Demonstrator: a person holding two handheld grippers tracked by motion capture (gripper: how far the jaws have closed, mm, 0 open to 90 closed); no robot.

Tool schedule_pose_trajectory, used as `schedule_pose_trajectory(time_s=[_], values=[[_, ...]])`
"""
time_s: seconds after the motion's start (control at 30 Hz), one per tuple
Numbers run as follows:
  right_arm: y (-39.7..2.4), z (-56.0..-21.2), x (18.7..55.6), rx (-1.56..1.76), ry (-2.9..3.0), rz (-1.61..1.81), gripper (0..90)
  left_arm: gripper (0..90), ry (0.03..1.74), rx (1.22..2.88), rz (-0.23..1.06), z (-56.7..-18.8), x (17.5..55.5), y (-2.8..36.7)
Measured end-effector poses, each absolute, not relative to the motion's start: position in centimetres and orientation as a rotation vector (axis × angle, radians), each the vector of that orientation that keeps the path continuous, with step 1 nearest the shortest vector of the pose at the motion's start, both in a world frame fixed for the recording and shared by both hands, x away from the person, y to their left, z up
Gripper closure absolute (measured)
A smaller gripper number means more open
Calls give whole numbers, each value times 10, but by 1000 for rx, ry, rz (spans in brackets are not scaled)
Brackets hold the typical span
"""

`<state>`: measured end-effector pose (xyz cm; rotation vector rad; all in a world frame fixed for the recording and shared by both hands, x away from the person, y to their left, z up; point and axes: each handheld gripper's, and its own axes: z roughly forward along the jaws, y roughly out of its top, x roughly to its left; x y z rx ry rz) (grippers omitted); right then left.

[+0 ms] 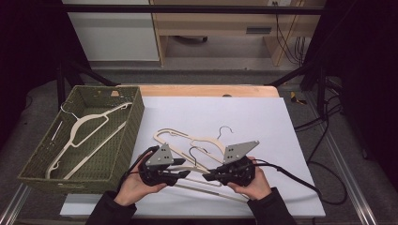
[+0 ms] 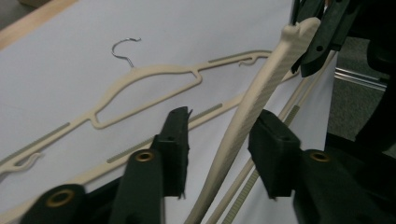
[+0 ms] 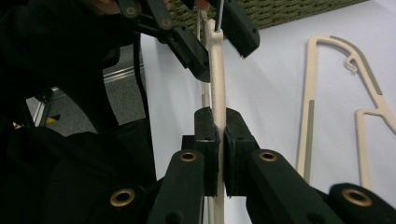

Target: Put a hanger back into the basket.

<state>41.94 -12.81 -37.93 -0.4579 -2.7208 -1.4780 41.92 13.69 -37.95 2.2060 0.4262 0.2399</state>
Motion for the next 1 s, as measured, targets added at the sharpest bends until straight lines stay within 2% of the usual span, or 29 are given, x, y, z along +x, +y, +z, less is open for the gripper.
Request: schedule_pose_trajectory(time_s=[0.07,0.2,0.4,0.43,0.47,0.57,0.6,0.73,0.8,0.83,1.0], values=[[-127,-381,420,-460,-2730,-1461,870,692,423,2220,218,-381,420,136],[-126,-384,421,-459,-2742,-1449,862,723,419,2246,228,-382,419,136],[-130,-385,423,-557,-2789,-1522,724,805,414,2243,202,-381,412,131],[-130,-385,423,-557,-2789,-1522,724,814,414,2243,202,-381,412,131],[-130,-386,425,-573,-2789,-1535,665,823,403,2251,210,-380,410,130],[-131,-387,425,-593,-2810,-1571,586,852,399,2244,183,-381,408,126],[-131,-387,425,-593,-2810,-1571,586,857,399,2244,183,-381,408,126],[-138,-385,425,-652,-2790,-1656,462,858,441,2237,206,-381,407,127],[-140,-384,425,-668,-2789,-1680,439,858,456,2226,210,-381,407,128],[-147,-382,425,-719,-2786,-1729,373,858,487,2201,224,-379,408,131],[-161,-379,424,-818,-2772,-1811,283,858,542,2158,272,-373,409,140]])
